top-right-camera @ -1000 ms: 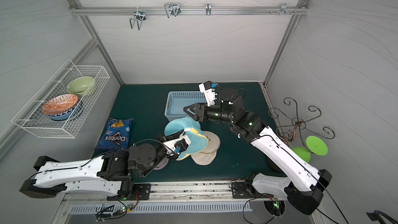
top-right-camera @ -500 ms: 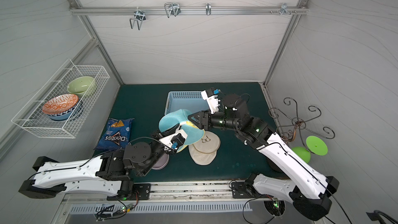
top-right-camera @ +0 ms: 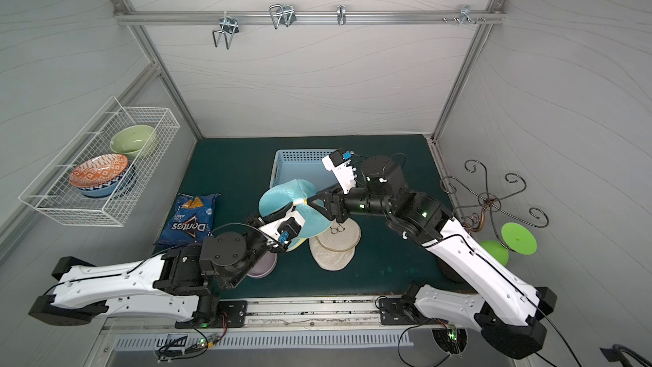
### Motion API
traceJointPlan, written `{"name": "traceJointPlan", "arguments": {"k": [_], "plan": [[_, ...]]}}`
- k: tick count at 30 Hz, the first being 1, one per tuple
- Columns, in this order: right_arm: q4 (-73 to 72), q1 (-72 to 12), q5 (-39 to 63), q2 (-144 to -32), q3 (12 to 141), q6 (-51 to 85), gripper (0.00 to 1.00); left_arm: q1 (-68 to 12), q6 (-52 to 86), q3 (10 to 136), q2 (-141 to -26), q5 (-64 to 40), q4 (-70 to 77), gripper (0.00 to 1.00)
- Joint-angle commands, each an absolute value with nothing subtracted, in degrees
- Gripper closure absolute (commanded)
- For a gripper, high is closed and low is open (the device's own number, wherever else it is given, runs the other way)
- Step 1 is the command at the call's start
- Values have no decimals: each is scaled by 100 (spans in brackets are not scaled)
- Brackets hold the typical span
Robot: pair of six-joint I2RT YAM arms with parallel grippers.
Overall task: Turn the laundry bag inside out
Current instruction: Zip the zipper on the laundry bag.
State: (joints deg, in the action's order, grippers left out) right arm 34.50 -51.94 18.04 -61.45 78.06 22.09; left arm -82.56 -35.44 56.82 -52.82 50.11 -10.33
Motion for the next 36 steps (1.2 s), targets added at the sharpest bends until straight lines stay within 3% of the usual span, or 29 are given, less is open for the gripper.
{"name": "traceJointPlan", "arguments": {"k": [1, 4, 8, 16, 20, 23, 31, 35, 36], "plan": [[3526, -5306, 1829, -6187, 7961, 2022, 58, -8244, -3448, 6011, -5234, 4967, -793, 100], [3569, -5386, 1794, -6247, 8005, 1980, 59, -8222, -3423, 6042, -5238, 4952, -787, 100], [3662, -5449, 1498, -6268, 8035, 1921, 74, -8207, -3384, 6090, -5257, 4902, -824, 100], [3744, -5458, 1151, -6135, 8078, 1868, 75, -8209, -3266, 6132, -5256, 4838, -1011, 100], [3687, -5458, 1196, -6119, 8080, 1876, 67, -8201, -3248, 6144, -5273, 4815, -1057, 100], [3635, -5459, 1144, -6092, 8077, 1914, 72, -8199, -3239, 6143, -5291, 4799, -1062, 100], [3598, -5459, 1364, -6113, 8029, 1953, 100, -8192, -3217, 6179, -5270, 4779, -1044, 100], [3551, -5450, 1337, -6108, 7991, 2030, 100, -8192, -3208, 6196, -5241, 4763, -1070, 100], [3530, -5449, 1361, -6105, 7998, 2023, 90, -8198, -3208, 6205, -5230, 4764, -1072, 100]]}}
